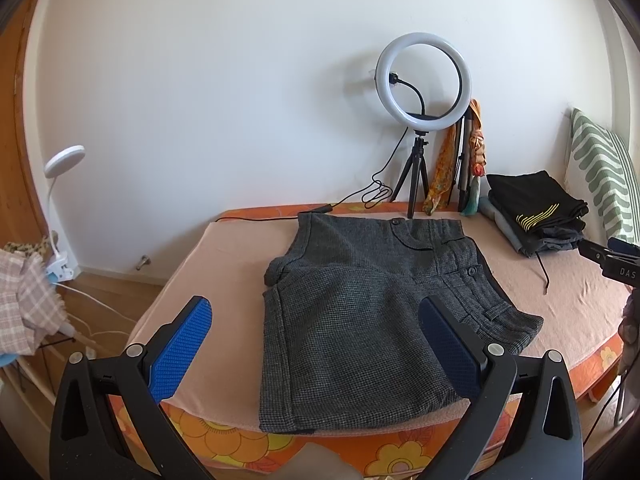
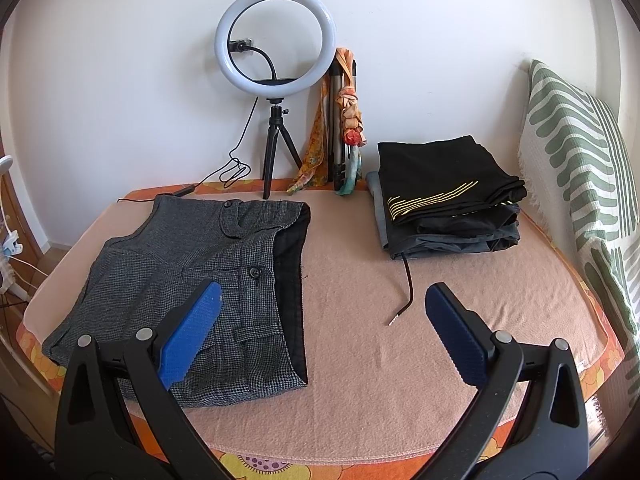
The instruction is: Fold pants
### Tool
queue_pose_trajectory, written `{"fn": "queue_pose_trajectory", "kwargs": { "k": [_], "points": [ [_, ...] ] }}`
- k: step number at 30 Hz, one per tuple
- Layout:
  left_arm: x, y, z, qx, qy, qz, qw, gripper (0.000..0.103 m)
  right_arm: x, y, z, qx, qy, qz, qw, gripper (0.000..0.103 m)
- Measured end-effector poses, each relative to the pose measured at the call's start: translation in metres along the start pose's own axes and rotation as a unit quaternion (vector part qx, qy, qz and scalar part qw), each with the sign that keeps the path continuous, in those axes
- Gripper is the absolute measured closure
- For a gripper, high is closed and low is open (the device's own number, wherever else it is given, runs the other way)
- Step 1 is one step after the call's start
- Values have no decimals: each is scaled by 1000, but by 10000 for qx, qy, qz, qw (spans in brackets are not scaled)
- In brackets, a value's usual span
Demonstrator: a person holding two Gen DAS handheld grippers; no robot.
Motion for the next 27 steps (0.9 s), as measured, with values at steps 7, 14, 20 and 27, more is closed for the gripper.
{"fn": "queue_pose_trajectory", "kwargs": {
  "k": [7, 14, 20, 27],
  "points": [
    [-3, -1, 0, -22, -10, -29, 10000, 0, 0, 0, 0, 4, 2, -3, 10000, 0],
    [-3, 2, 0, -9, -18, -26, 10000, 0, -1, -1, 1, 3, 1, -13, 10000, 0],
    [-3, 3, 0, -15, -7, -14, 10000, 0, -1, -3, 1, 7, 0, -22, 10000, 0],
    [-4, 4, 0, -28, -24, -12, 10000, 0, -1, -3, 1, 3, 5, -29, 10000, 0]
  ]
}}
Point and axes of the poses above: each gripper's, at about its wrist camera, not at the fingertips, and z roughly the way its jaws point, y to its right, x to its top, the point moved 10 cm from there along z, roughly the way its jaws point, and after that the axes turned 13 degrees about -y, right-handed, at the moved point
